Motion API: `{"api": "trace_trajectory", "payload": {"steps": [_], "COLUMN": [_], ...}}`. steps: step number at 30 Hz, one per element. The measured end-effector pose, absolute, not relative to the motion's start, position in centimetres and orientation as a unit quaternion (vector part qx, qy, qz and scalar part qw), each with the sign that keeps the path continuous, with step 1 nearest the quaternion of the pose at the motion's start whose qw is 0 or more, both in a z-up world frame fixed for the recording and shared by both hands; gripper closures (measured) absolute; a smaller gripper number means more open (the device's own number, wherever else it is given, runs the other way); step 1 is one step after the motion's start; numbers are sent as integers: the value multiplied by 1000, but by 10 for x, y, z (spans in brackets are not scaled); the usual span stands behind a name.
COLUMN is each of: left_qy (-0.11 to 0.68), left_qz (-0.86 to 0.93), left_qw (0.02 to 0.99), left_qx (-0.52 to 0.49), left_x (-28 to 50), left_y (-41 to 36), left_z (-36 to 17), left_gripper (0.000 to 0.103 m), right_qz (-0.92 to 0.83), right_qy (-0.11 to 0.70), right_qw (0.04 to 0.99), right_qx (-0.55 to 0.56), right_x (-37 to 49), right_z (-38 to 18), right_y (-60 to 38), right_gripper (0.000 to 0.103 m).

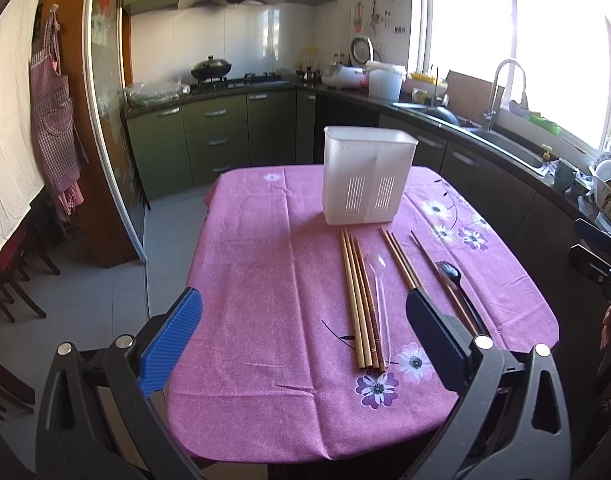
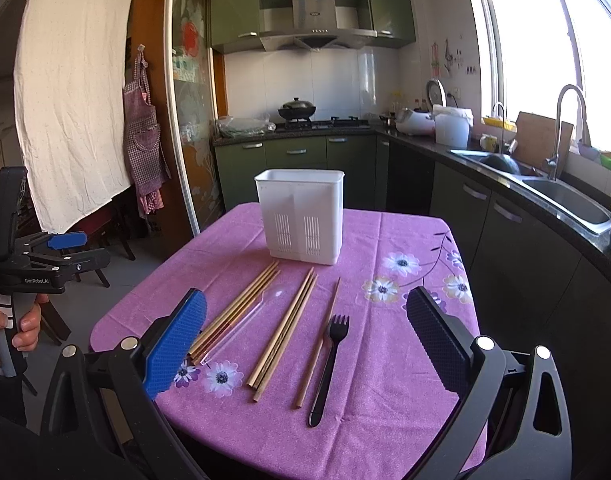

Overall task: Organize utensils
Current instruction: 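Grasp the clear spoon with the left tool while the right tool grasps the black fork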

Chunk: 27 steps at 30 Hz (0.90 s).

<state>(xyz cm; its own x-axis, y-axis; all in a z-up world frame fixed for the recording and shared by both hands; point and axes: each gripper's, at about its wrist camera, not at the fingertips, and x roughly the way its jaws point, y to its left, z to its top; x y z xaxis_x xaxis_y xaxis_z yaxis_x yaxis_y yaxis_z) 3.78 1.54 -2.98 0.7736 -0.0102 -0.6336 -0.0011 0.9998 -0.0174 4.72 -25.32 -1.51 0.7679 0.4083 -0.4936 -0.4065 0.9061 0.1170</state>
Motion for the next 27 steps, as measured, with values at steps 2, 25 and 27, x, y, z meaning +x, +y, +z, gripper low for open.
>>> {"api": "trace_trajectory", "payload": {"steps": [2, 25, 27], "left_qy": [372, 588, 597], "left_qz": [-9, -110, -108], "left_qw": [928, 801, 794], "left_qx": [-14, 19, 28], "left_x": [58, 215, 223], "left_y": [16, -82, -87], "left_z": [-40, -115, -123], "left_gripper": [6, 78, 80], "right_qz": [219, 203, 200], "right_qy": [297, 577, 581], "right_qw": [929, 791, 789], "right_qx": [26, -13, -22], "right_x": [66, 209, 210], "right_z": [-23, -94, -97], "right_y": [-260, -259, -257], "right_gripper": [4, 34, 45]}}
